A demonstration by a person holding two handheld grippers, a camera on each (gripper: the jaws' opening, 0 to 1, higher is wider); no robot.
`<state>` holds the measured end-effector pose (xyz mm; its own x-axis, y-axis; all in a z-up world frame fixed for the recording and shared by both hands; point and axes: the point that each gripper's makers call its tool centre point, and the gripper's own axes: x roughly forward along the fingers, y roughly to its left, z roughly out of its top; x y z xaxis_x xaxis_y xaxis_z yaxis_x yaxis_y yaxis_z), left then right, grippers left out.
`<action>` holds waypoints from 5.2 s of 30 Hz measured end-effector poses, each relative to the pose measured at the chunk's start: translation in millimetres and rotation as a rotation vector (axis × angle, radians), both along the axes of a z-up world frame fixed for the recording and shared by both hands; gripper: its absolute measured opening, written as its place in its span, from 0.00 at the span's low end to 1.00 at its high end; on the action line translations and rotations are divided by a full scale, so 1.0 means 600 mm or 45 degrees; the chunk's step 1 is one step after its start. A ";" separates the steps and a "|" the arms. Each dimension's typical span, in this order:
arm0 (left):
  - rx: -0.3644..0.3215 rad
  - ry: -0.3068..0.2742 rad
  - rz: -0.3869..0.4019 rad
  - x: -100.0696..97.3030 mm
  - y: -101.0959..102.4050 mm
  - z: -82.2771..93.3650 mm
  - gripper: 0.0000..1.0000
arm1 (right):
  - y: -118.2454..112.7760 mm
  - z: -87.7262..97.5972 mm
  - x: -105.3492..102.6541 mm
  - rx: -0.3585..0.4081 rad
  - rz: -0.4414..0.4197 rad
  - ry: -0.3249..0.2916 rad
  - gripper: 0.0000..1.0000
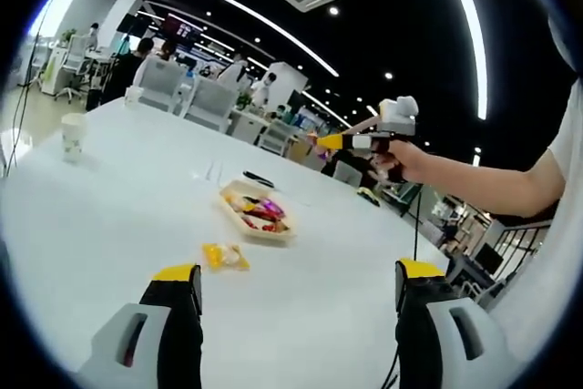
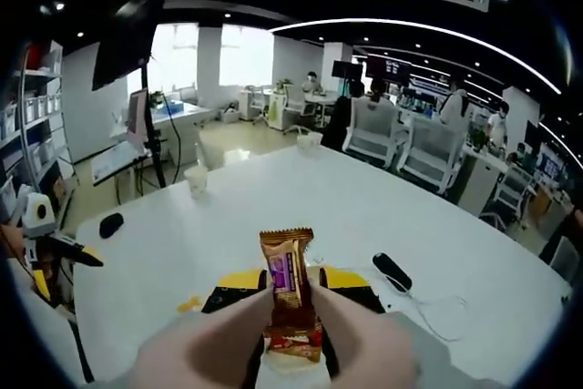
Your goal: Place the target food into the container with the food tongs after gripping and lifting it, then release it inside without dropping or visibly crushing the food.
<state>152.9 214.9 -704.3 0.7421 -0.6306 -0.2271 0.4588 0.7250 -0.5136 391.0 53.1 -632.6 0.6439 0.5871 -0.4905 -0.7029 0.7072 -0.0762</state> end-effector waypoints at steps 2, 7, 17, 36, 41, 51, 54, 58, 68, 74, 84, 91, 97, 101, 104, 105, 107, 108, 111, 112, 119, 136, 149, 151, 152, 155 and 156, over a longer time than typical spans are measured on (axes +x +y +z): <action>0.003 0.003 0.001 0.000 0.000 0.000 0.87 | -0.001 -0.001 0.003 0.012 -0.027 -0.003 0.23; 0.004 0.014 0.005 0.000 0.001 -0.003 0.87 | 0.000 -0.002 0.002 0.020 -0.030 0.000 0.25; -0.001 0.000 -0.015 0.001 -0.020 0.003 0.88 | -0.007 -0.010 -0.015 0.021 -0.029 0.025 0.26; 0.020 -0.030 -0.042 -0.003 -0.011 0.010 0.88 | -0.009 -0.006 -0.032 0.013 -0.043 0.015 0.27; 0.027 -0.040 -0.048 -0.004 0.000 0.011 0.88 | 0.005 -0.006 -0.041 0.022 -0.041 0.016 0.27; 0.037 -0.049 -0.031 -0.005 0.015 0.010 0.89 | 0.023 -0.034 -0.056 0.012 -0.011 0.069 0.27; 0.030 -0.046 -0.024 -0.007 0.016 0.008 0.89 | 0.030 -0.038 -0.061 0.008 -0.001 0.074 0.27; 0.036 -0.034 -0.032 -0.009 0.015 0.001 0.89 | 0.037 -0.041 -0.067 0.011 0.009 0.084 0.27; 0.028 -0.044 -0.029 0.011 0.018 -0.004 0.91 | 0.045 -0.068 -0.082 -0.021 0.062 0.119 0.28; 0.004 -0.118 -0.034 0.023 0.010 0.009 0.97 | 0.042 -0.070 -0.080 0.006 0.056 0.143 0.28; 0.027 -0.135 -0.061 0.047 0.007 0.003 0.99 | 0.073 -0.093 -0.082 0.007 0.120 0.176 0.28; 0.032 -0.112 -0.096 0.057 0.015 -0.009 0.99 | 0.116 -0.112 -0.094 0.065 0.241 0.211 0.29; 0.042 -0.088 -0.143 0.061 0.010 -0.023 0.99 | 0.129 -0.128 -0.087 0.063 0.249 0.218 0.29; 0.030 -0.110 -0.188 0.068 0.004 -0.022 0.99 | 0.133 -0.141 -0.082 0.055 0.246 0.234 0.29; 0.046 -0.114 -0.192 0.079 0.006 -0.026 0.99 | 0.134 -0.151 -0.082 0.050 0.244 0.245 0.29; 0.051 -0.111 -0.194 0.082 0.007 -0.028 0.99 | 0.135 -0.154 -0.083 0.050 0.245 0.250 0.29; 0.065 -0.112 -0.181 0.089 0.012 -0.031 0.99 | 0.136 -0.161 -0.086 0.052 0.257 0.264 0.29; 0.074 -0.122 -0.173 0.094 0.016 -0.030 0.99 | 0.139 -0.163 -0.092 0.061 0.281 0.282 0.29; 0.099 -0.147 -0.161 0.101 0.023 -0.030 0.99 | 0.149 -0.170 -0.106 0.054 0.364 0.287 0.29; 0.100 -0.140 -0.162 0.103 0.025 -0.033 0.99 | 0.151 -0.172 -0.110 0.049 0.379 0.285 0.29; 0.166 -0.080 -0.173 0.102 0.027 -0.062 0.99 | 0.171 -0.191 -0.127 0.077 0.486 0.289 0.30; 0.235 -0.070 -0.187 0.118 0.025 -0.073 0.99 | 0.218 -0.247 -0.138 -0.113 0.716 0.235 0.30; 0.174 -0.046 -0.139 0.127 0.040 -0.065 0.99 | 0.233 -0.303 -0.161 -0.301 0.857 0.221 0.30; 0.172 -0.031 -0.143 0.123 0.041 -0.068 0.99 | 0.235 -0.308 -0.163 -0.307 0.862 0.221 0.30; 0.171 -0.027 -0.147 0.122 0.041 -0.069 0.99 | 0.236 -0.309 -0.165 -0.307 0.865 0.222 0.30; 0.171 -0.022 -0.151 0.121 0.041 -0.070 0.99 | 0.239 -0.320 -0.167 -0.307 0.873 0.251 0.30; 0.168 -0.024 -0.152 0.121 0.041 -0.069 0.99 | 0.240 -0.323 -0.167 -0.311 0.868 0.263 0.30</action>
